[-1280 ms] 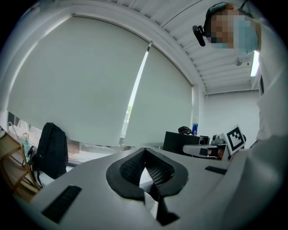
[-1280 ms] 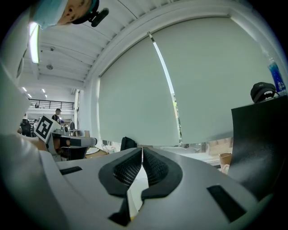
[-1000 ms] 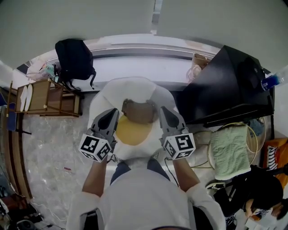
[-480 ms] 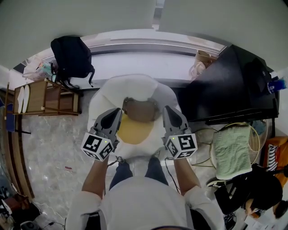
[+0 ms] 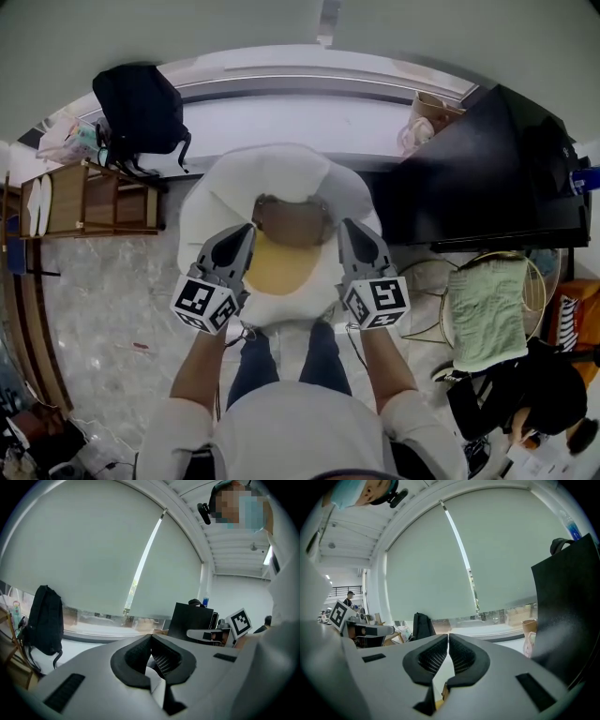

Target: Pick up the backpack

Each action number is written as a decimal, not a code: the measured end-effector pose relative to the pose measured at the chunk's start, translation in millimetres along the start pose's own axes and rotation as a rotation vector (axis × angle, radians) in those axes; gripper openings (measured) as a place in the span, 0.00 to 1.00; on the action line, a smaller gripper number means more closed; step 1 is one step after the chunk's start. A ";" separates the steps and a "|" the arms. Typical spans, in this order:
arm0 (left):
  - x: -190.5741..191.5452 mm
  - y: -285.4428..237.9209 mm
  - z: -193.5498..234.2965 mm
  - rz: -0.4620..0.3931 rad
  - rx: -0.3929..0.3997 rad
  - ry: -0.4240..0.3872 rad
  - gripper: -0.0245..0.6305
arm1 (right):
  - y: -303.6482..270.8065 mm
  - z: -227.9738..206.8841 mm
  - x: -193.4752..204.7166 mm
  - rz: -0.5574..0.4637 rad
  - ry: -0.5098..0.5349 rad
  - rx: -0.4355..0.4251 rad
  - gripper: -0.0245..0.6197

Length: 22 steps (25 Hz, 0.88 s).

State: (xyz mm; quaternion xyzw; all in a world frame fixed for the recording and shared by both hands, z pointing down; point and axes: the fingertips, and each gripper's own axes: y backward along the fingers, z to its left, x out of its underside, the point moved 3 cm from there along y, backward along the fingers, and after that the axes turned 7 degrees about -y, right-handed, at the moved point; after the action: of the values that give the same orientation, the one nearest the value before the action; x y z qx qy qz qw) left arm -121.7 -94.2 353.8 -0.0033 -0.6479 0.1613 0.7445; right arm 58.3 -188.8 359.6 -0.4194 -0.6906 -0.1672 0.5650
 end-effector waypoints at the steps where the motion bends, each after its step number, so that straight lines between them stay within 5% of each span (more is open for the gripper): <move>1: 3.8 -1.5 0.9 0.003 -0.002 0.004 0.09 | -2.2 -1.2 4.4 0.005 -0.003 -0.001 0.09; 22: 89.8 -34.6 24.6 0.046 -0.002 0.065 0.09 | -39.2 -37.3 89.9 0.092 -0.017 0.001 0.09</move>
State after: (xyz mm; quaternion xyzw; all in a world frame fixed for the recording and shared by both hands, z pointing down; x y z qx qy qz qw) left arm -127.5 -110.1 451.8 -0.0241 -0.6231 0.1776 0.7613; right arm 51.2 -203.2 463.3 -0.4519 -0.6753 -0.1373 0.5665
